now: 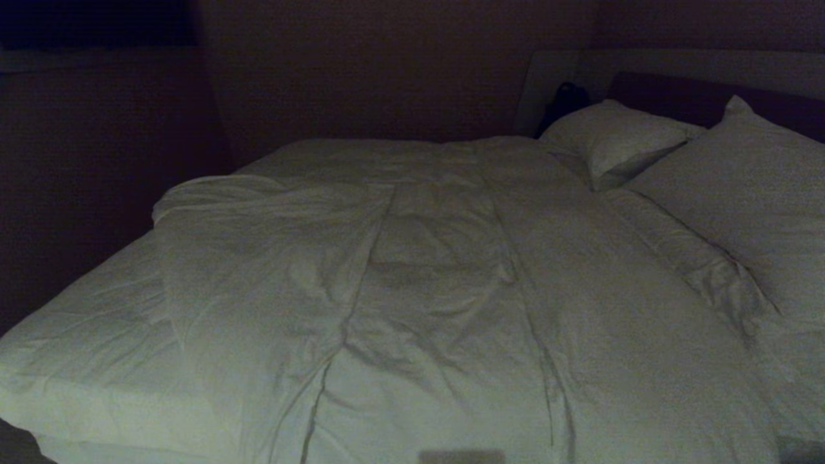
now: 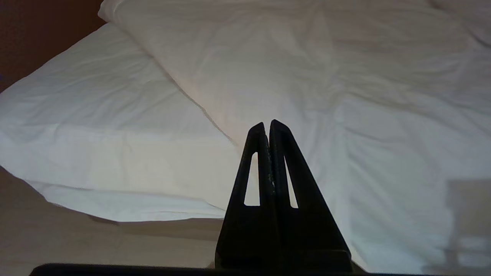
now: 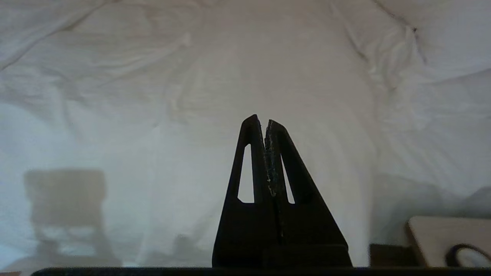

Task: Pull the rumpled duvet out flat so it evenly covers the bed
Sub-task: Hold the folded corner of the quilt

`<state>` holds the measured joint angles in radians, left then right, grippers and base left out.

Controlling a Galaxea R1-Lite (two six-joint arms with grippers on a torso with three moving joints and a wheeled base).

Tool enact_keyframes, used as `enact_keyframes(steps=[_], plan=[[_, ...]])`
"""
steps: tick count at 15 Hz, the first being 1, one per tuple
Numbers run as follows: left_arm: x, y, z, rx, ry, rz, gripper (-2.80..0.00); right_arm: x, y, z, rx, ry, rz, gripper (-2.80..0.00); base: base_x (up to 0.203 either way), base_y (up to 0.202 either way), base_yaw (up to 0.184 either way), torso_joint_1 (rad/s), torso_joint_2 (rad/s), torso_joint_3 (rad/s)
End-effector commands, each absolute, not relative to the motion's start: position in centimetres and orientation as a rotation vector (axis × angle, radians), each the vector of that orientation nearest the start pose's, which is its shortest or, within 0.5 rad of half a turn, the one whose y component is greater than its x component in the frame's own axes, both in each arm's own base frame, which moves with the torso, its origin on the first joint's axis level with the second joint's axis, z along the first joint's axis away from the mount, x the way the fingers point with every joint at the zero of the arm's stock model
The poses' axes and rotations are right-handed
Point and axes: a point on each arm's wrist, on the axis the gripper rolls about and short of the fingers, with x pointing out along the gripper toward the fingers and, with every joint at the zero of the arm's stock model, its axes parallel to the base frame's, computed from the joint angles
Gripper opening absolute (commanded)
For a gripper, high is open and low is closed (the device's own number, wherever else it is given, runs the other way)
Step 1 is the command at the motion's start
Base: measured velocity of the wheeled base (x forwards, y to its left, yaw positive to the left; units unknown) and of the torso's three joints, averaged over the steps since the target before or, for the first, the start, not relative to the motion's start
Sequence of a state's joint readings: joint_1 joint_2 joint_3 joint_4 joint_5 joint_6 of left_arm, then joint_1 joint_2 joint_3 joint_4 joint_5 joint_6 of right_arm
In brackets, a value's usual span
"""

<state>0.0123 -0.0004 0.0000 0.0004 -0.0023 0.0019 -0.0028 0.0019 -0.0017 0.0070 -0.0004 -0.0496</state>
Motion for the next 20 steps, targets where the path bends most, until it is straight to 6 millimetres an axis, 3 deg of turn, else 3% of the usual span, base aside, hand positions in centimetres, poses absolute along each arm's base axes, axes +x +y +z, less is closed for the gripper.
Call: enact_keyframes(steps=[1,20], plan=[[-2.29,-0.04,7.57,0.002,0.0,0.009,-2.8,-2.28,0.01,7.53,-0.051,0.006,-0.003,-2.8,0.002,0.149,0.0,0.003,0.0,0.007],[-2.28,-0.03,7.53,0.003,0.002,0.009,-2.8,-2.28,0.01,7.51,-0.051,0.007,-0.003,-2.8,0.0,0.197,0.0,0.003,0.0,0.002]])
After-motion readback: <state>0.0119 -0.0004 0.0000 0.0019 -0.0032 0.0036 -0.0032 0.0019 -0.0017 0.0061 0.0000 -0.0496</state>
